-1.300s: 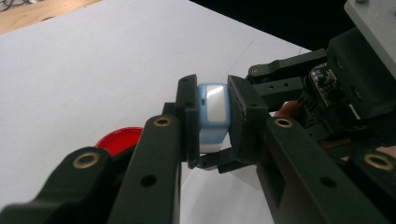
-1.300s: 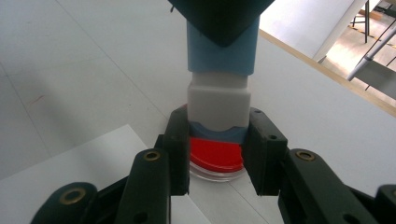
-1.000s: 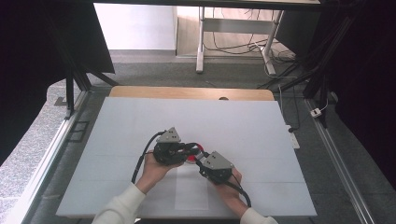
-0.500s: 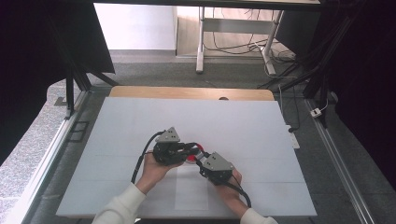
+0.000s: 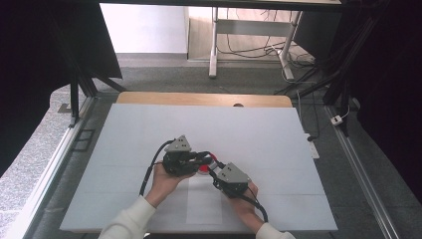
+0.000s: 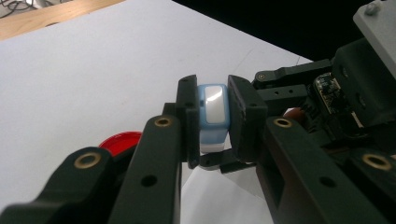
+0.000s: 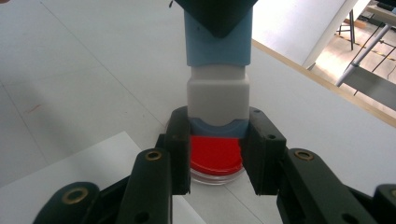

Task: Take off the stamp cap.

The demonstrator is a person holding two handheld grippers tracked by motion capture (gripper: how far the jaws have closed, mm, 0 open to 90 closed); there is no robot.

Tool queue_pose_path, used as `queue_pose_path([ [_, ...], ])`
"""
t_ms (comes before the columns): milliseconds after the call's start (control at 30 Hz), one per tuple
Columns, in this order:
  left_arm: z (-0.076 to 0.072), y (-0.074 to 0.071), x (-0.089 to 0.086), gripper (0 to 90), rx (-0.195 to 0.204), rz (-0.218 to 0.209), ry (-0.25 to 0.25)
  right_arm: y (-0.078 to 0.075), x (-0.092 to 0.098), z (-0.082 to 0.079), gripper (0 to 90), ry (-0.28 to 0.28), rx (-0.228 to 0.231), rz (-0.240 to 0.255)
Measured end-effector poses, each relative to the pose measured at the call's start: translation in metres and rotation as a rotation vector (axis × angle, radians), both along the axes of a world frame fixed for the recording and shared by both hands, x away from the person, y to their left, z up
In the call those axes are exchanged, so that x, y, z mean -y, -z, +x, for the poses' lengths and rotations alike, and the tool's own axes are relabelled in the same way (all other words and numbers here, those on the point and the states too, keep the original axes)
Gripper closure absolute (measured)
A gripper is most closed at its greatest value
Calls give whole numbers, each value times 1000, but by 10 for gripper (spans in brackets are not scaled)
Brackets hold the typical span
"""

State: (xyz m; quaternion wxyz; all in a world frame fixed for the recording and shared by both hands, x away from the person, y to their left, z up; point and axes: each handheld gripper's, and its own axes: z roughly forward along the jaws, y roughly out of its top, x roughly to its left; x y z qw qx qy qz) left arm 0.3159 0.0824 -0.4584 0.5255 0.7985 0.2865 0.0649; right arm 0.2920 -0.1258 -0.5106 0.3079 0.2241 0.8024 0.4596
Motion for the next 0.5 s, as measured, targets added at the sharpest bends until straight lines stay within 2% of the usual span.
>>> queue_pose_path([
  [167,0,0,-1,751,-2,-1,0,0,0,0,647,-3,6,3],
  [500,1,0,-2,750,-13,-7,3,-2,2,1,648,-22,23,-33],
])
